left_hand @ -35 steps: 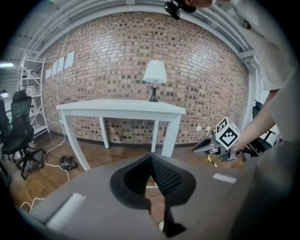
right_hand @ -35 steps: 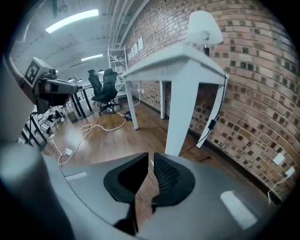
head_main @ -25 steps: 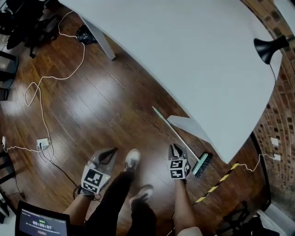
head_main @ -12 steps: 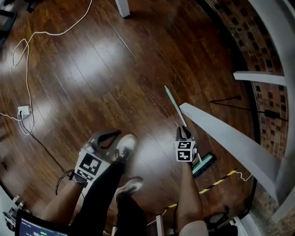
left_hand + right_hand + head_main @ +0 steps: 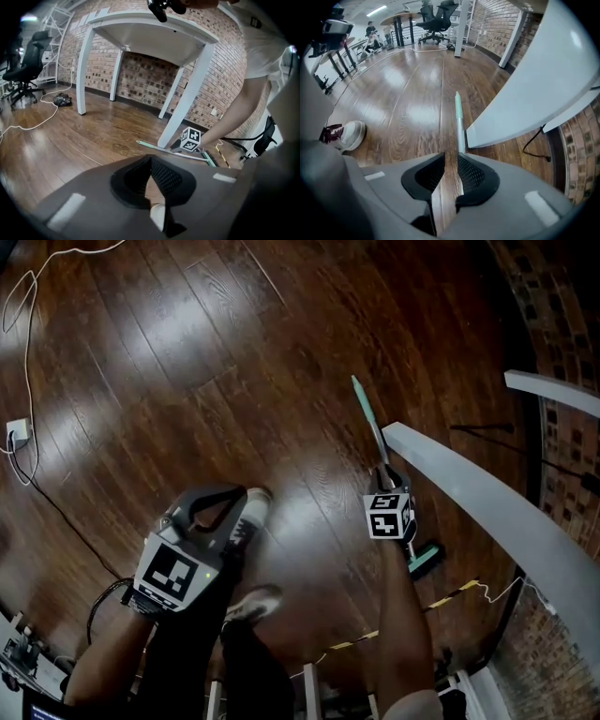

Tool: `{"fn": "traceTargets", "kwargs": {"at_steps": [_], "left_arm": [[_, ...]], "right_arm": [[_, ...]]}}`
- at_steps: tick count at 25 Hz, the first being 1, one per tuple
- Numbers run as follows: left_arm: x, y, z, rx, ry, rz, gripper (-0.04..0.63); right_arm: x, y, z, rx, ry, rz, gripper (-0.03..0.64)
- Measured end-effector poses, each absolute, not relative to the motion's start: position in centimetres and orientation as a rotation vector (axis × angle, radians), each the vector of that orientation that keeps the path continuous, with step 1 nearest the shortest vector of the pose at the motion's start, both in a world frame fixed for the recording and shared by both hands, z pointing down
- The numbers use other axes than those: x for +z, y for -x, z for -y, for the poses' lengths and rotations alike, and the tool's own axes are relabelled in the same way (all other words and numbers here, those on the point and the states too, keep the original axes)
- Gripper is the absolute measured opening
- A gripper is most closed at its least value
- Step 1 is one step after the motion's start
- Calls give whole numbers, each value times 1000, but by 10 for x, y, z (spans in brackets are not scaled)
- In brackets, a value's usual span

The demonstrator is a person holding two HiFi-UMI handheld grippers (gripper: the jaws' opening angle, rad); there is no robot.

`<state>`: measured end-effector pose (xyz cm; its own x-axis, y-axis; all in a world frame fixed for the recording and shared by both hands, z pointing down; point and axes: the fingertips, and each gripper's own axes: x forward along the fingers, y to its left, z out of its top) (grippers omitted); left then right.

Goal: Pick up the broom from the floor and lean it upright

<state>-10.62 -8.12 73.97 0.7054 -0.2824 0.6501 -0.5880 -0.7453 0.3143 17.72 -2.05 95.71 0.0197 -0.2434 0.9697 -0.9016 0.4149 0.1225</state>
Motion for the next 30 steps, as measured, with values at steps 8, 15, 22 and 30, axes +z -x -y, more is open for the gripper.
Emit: {"fn": "traceTargets", "kwargs": {"at_steps": [8, 15, 22, 30], "left_arm": [[761, 111, 70, 734, -2308, 698, 2], [771, 118, 74, 778, -2278, 700, 2], [770, 110, 75, 786, -2298, 683, 2], [758, 106, 83, 769, -2333, 676, 2]], "right_arm": [[1001, -200, 36, 702, -1056, 1410, 109], [1022, -203, 44, 757, -991, 1381, 137], [1024, -199, 39, 702, -922, 1379, 94], [1000, -192, 30, 683, -950, 1397, 89]]}}
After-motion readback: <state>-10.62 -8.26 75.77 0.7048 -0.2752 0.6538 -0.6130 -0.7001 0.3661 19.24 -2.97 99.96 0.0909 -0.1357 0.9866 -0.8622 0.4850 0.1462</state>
